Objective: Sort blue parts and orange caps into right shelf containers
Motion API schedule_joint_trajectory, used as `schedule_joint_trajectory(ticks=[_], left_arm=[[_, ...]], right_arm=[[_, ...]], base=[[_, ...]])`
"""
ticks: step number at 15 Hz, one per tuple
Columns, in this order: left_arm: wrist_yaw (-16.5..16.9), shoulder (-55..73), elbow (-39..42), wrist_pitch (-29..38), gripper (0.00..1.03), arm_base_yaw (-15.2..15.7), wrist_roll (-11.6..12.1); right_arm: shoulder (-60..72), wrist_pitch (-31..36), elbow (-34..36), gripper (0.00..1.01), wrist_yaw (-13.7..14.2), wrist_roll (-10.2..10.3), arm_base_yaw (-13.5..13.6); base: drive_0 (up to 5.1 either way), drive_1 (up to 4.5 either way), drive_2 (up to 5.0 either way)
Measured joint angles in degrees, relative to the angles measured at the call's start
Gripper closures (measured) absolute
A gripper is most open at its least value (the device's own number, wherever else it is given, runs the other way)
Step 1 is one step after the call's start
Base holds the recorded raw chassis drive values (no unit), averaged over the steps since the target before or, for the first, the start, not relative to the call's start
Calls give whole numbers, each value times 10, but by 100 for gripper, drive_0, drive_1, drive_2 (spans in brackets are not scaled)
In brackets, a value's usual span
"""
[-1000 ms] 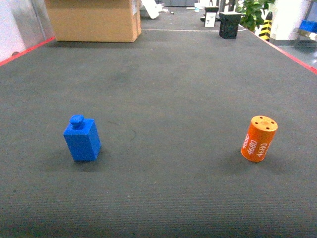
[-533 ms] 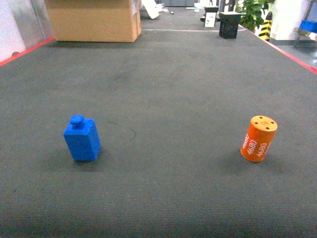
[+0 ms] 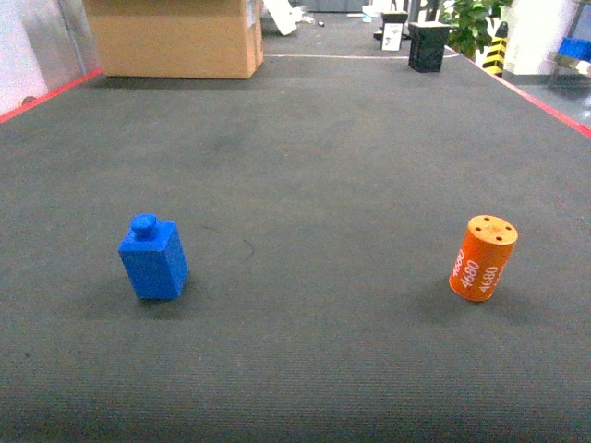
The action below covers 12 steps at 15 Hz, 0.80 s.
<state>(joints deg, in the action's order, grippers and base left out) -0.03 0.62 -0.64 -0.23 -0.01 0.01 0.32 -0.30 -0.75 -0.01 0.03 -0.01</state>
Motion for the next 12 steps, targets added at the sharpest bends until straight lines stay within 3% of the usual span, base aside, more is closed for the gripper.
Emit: schedule_joint_trajectory(ticks=[12], left_arm=[[0, 0, 0, 0, 5, 0, 0]], right_arm=[[0, 0, 0, 3, 0, 0, 0]], base=[[0, 0, 0]])
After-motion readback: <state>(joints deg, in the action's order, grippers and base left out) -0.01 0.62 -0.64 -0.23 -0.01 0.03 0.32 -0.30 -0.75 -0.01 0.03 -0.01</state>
